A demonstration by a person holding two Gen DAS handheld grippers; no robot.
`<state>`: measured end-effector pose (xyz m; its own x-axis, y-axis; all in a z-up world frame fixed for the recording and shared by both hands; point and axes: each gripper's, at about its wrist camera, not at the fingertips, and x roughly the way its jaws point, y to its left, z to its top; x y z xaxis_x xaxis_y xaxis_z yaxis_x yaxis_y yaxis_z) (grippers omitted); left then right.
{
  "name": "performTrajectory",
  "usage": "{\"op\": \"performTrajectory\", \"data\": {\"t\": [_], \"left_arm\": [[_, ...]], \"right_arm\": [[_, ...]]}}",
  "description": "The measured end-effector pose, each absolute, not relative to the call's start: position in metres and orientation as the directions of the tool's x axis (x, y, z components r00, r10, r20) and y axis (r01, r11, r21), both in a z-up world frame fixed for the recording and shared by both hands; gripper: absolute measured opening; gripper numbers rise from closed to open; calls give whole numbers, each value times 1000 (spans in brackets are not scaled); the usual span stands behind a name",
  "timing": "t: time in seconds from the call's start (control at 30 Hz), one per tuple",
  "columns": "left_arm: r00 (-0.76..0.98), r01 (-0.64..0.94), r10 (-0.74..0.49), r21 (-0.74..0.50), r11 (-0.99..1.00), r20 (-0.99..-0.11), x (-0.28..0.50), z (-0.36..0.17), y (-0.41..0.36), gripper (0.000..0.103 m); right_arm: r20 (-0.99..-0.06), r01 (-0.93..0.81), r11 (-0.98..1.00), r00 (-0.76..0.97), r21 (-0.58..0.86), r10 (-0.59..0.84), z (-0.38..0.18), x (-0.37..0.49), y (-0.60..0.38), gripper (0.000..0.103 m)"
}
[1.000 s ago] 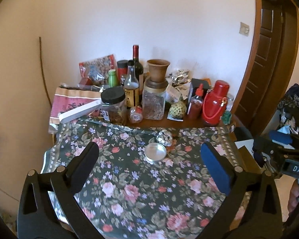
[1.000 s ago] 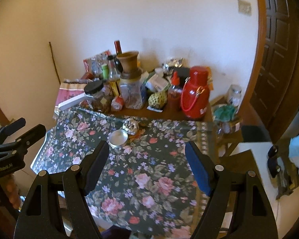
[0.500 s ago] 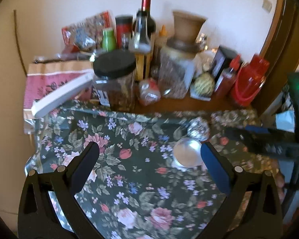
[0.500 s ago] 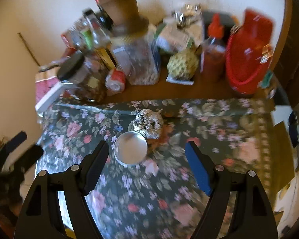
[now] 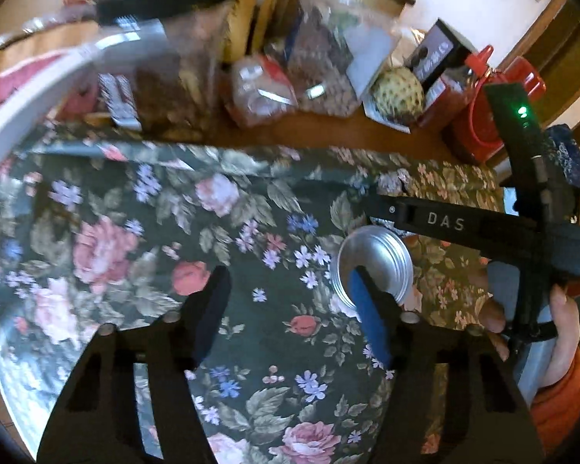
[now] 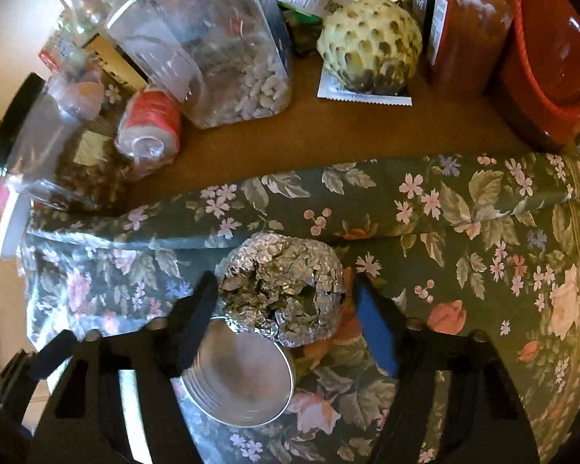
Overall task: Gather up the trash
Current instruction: 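Grasp the round metal tin lid with the left gripper while the right grasps the foil ball, then lift the metal tin lid and foil ball and carry them toward the bucket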
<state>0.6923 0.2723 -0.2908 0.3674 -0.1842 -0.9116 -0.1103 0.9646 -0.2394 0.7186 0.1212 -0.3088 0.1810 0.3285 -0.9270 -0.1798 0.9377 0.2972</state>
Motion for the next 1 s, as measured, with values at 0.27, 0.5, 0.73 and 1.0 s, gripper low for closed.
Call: {"op": "performTrajectory", "data": {"t": [0.27, 0.5, 0.73, 1.0], "left_arm": [[307, -71, -248, -282, 957, -919, 708, -314, 250, 34], [290, -78, -234, -267, 961, -928, 721, -328, 233, 13], [283, -122, -148, -188, 975, -948, 728, -332, 221, 2], [403, -150, -92, -164, 975, -911, 702, -274, 205, 1]], "right_arm": [[-910, -159, 934, 224, 320, 350, -298, 702, 92, 51], [-894, -122, 943, 302, 308, 331, -265, 673, 37, 51], [-893, -81, 956, 340, 284, 294, -246, 663, -4, 51], [-863, -66, 943, 387, 325, 324, -222, 638, -40, 51]]}}
